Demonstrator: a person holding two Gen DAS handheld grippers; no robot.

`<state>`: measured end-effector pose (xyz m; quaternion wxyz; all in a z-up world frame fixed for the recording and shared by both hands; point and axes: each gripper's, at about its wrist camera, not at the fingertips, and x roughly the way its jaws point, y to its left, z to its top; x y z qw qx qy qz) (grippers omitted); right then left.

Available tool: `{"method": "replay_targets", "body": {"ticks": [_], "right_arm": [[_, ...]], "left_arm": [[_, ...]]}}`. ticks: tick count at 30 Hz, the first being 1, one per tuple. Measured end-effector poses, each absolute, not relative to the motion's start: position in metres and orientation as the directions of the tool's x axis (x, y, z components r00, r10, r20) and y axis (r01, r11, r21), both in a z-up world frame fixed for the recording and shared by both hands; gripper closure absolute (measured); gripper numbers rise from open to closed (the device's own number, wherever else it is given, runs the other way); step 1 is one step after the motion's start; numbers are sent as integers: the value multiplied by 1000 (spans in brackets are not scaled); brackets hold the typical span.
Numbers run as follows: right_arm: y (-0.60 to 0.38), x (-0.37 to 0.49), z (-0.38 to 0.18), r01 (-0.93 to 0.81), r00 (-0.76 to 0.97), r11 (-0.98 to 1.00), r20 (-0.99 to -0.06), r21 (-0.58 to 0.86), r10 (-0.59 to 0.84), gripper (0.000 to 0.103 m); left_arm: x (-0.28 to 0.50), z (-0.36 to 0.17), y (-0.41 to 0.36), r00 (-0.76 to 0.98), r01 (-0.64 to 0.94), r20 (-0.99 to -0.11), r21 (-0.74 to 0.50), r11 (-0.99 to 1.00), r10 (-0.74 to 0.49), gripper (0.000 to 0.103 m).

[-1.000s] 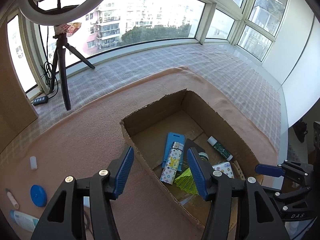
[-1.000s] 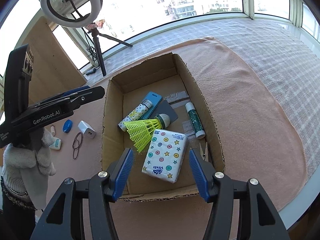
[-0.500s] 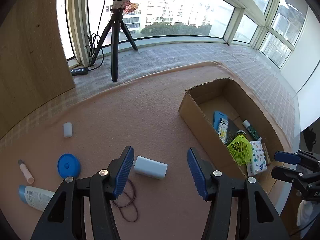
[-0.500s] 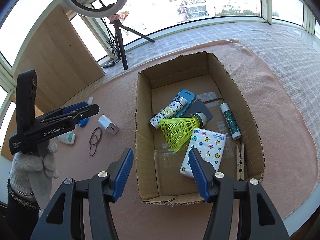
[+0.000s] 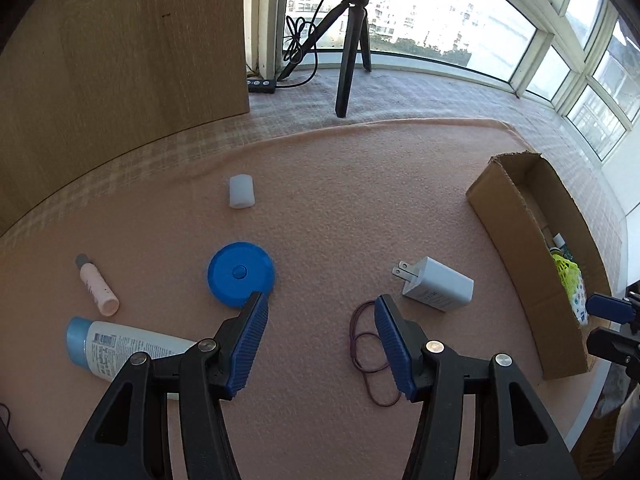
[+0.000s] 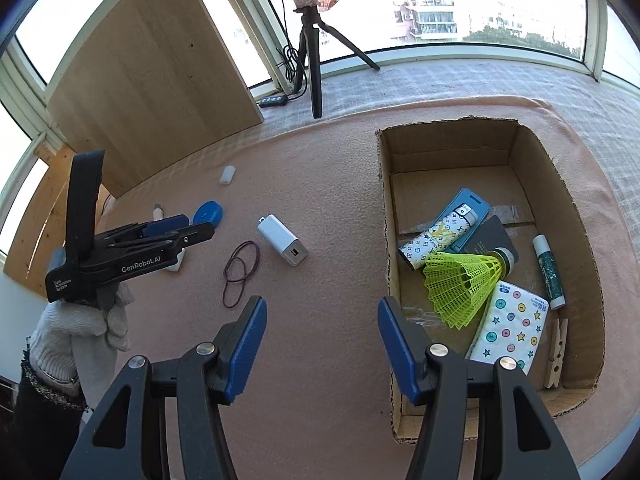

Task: Organize objects
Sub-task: 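Reach the left tool to the blue round tape measure and close on it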

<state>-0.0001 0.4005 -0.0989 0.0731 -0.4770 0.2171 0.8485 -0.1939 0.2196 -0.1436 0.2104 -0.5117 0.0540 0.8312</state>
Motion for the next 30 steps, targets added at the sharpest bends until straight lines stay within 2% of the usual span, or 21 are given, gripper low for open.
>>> {"method": "replay_targets", "body": {"ticks": [9,16,19,22,30], "right_arm": [[349,-38,-123,-232,-494,-926,-856,298,-151,49],[330,-55,-137,-209,-467,-930,-866,303,-177,49],[328,-57,-138,-210,-463,-931,-869,299,-175,49],[331,-59,-138,-218,-460,-930,-871,298,-171,49],[330,-71,-147,-213,-441,-931,-879,297,-179,49]], "left_arm": [[-234,-164,190,-381,-330,-894,-107,-938,236,42],[-260,-182,189,-351,-306,-905,-131,-943,239,41],[-263,-189,191,-341,-309,-908,-134,-941,242,42],[-260,-193,193,-345,-318,-907,-131,-939,243,49],[-239,-194,195,-350,-359,-900,-128,-924,260,49]]}}
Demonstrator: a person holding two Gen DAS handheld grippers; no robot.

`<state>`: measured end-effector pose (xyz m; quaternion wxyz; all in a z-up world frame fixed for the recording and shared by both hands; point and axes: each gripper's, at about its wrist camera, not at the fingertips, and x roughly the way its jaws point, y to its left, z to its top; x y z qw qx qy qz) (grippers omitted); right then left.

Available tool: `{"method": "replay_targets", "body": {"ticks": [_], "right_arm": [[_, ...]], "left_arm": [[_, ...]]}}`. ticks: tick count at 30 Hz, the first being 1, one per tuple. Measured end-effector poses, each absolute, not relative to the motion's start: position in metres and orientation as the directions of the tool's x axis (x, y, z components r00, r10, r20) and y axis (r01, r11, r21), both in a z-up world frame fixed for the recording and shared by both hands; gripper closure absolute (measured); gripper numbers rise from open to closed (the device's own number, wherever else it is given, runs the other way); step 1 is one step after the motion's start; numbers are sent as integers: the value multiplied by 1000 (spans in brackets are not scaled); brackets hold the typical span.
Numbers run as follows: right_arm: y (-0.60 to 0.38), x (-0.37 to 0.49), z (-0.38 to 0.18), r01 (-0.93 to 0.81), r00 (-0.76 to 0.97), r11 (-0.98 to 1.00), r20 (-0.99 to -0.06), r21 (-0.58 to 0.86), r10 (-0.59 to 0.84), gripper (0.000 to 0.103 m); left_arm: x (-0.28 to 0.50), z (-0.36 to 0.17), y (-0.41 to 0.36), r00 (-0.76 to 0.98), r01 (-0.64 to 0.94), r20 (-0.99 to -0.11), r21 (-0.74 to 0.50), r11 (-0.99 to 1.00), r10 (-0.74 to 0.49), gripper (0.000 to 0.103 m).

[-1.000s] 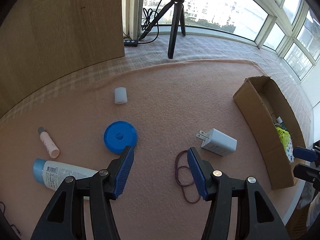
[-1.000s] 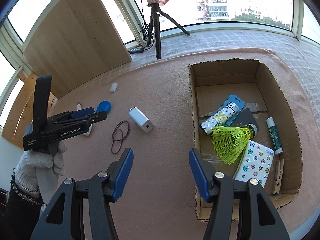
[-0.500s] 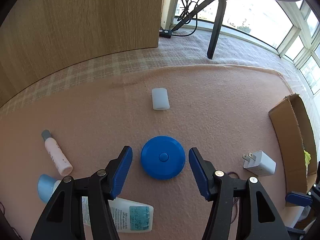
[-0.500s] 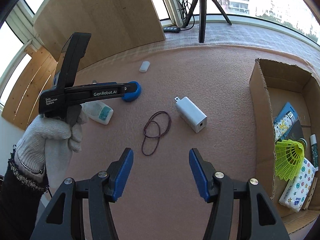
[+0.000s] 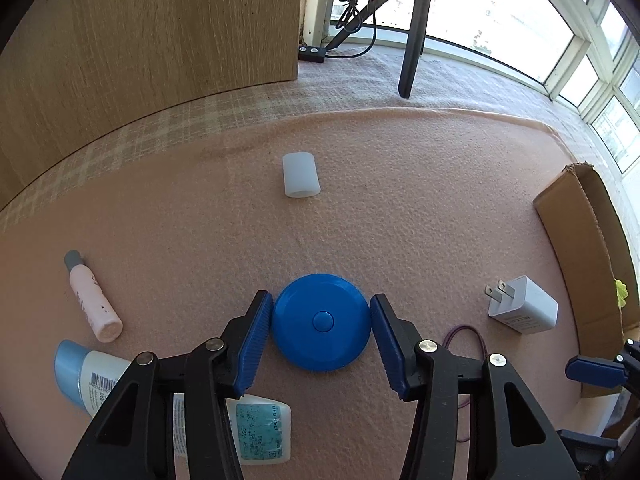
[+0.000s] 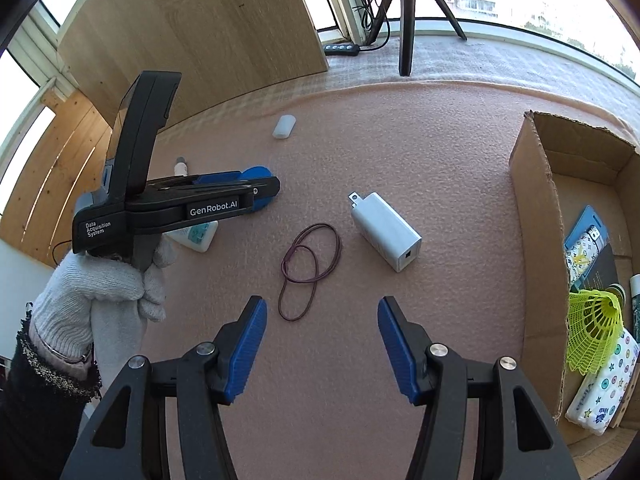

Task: Organize objects
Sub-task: 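Reach the left tool to the blue round tape measure and close on it, then close the right gripper on the dark rubber band while the left holds the tape measure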

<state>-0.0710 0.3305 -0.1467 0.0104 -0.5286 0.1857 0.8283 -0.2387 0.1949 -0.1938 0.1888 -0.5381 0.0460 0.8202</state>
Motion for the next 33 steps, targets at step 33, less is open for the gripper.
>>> {"method": "replay_targets", "body": {"ticks": [33], "right_arm": [[283,-137,-189,-148,-333,-985,-942,89,-35,61]], "left_arm": [[-91,-190,151,-318,-403,-879,-214,-890,355,49]]}}
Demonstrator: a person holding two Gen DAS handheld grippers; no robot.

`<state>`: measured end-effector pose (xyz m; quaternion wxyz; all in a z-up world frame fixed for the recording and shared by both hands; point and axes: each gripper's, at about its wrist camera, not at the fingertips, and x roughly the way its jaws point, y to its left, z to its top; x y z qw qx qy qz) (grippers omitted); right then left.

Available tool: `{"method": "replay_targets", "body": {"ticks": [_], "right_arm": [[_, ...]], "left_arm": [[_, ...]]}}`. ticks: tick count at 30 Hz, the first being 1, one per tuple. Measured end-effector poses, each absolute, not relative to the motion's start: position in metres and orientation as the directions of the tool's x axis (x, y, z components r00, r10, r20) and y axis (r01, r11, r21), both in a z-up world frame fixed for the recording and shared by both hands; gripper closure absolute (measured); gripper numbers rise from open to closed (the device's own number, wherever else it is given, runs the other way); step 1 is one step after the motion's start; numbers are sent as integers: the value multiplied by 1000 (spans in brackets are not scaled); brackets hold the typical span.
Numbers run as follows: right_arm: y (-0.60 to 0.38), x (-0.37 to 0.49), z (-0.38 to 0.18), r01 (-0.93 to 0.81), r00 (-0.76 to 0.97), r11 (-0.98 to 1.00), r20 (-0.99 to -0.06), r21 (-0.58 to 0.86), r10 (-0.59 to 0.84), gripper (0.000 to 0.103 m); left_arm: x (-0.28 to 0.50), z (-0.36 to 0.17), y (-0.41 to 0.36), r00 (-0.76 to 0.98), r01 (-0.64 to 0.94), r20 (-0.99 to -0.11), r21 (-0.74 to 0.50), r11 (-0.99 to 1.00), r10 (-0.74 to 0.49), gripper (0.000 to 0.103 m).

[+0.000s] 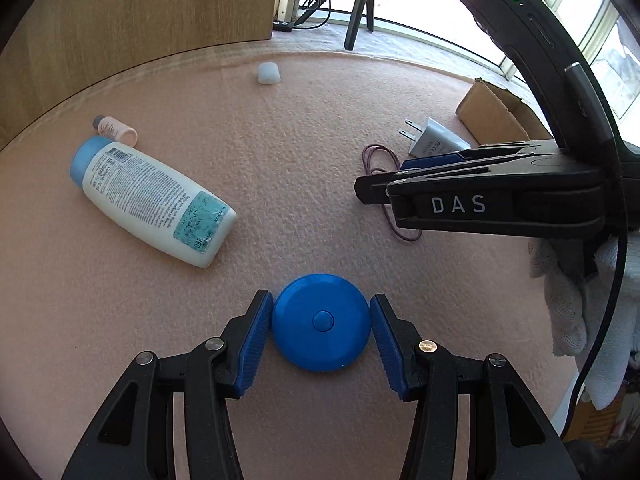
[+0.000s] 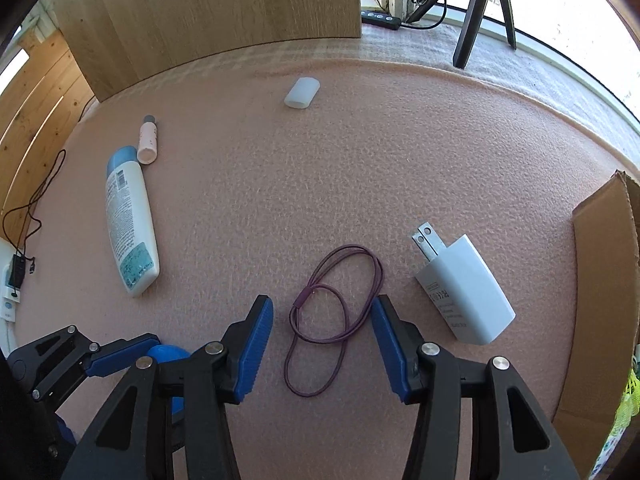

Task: Organize objects
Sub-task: 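Close the right gripper on the dark rubber band while the left holds the tape measure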

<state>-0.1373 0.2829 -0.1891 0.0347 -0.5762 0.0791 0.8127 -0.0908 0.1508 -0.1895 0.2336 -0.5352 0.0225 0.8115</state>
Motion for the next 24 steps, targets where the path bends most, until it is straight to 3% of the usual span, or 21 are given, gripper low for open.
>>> {"method": "replay_targets", "body": {"ticks": [4,6,11,24], "right_arm": [[275,-137,-189,-97,-324,-995,-946,7,25,71],[275,-135,-189,-89,-324,-996,-946,10,19,84],[283,-128,-188,-97,-332,-994,-943,59,-24,96],[313,-71,-170,-173,-383,-950,-906,259,-178,98]], "left_arm": [[-88,-189,148,-321,-398,-879,-213,-892,353,49],[-87,-189,147,-322,-390,-878,-218,-895,354,49],[-87,-189,145,-316,-374,-875,-241,-895,368,49],[-80,-182,146,-313,-353,-863,-281,-892,396,49]]}}
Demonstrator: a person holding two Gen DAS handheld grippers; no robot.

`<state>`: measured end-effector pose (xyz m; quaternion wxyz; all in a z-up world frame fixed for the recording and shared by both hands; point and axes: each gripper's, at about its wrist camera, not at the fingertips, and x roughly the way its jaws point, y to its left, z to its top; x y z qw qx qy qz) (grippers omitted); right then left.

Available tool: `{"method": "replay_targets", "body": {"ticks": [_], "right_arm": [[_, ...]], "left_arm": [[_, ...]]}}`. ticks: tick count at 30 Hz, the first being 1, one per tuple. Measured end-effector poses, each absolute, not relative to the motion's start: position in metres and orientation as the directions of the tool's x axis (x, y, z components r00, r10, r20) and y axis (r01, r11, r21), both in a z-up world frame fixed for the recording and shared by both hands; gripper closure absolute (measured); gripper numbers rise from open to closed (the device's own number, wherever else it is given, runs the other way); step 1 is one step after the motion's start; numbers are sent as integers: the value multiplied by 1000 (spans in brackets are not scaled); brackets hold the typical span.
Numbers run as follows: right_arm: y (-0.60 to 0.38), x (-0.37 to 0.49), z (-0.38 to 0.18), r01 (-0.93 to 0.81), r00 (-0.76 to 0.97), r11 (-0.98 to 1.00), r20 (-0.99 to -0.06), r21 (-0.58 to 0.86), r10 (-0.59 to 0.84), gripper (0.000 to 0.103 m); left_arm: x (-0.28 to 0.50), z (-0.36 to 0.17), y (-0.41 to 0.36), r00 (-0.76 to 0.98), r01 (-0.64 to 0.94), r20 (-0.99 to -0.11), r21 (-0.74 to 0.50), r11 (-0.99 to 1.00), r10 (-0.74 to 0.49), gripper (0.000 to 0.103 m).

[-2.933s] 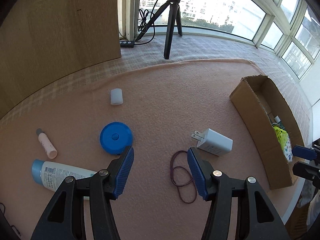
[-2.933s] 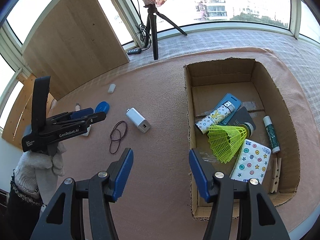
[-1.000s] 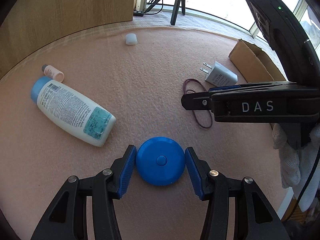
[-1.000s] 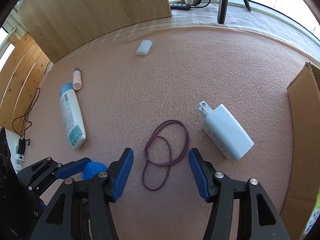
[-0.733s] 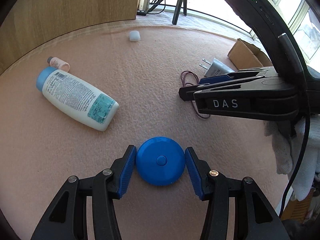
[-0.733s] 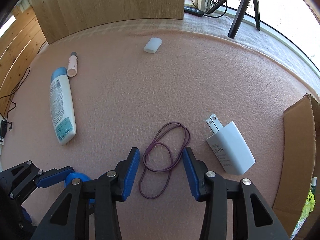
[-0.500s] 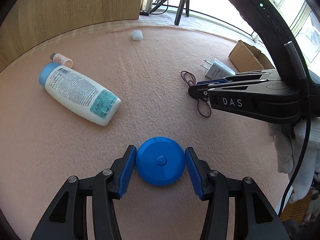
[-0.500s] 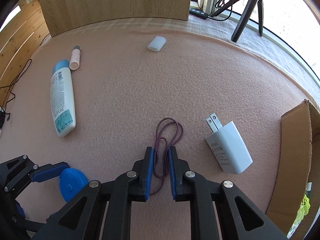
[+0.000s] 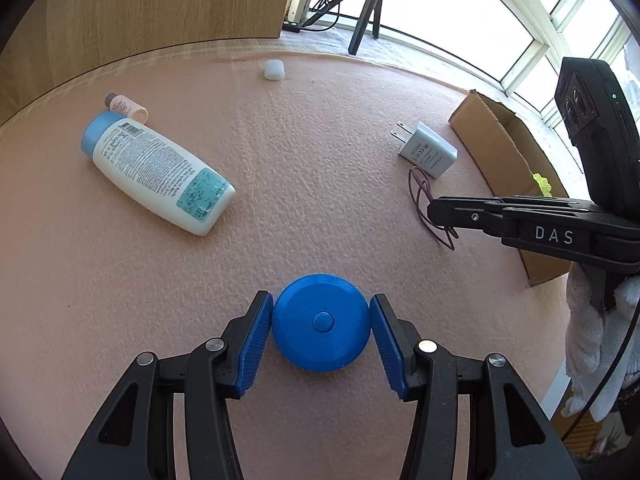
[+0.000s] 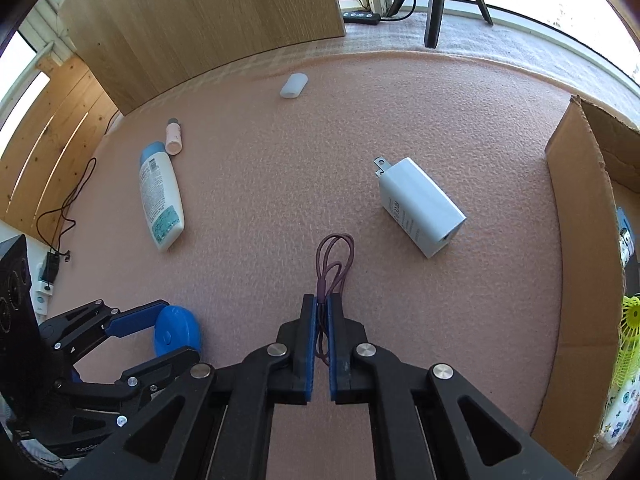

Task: Organize objects
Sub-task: 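Close the right gripper on the dark rubber band while the left holds the tape measure, then carry the tape measure and rubber band over the box and open both grippers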

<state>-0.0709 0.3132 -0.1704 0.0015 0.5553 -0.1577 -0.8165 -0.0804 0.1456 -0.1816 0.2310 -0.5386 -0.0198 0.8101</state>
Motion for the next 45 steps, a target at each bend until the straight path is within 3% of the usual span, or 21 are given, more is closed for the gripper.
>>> {"method": "replay_targets", "body": {"ticks": [12,23,45], "right_arm": [[350,-19,-114,-200,-498,-929,-849,312,-178,98],[419,33,-76,-321,-562,-911,-827,258,-36,98],[497,83,-86,-454,-540,-859,-840,239,52,98]], "left_arm": [[-84,-146,180,-344,-421,-832,-278,-863,436,49],[-89,-105,267,-332,-572,-789,-267,-775,517,49],[-76,-96,423,-225,-729,-770,-273,-627,597,49]]}}
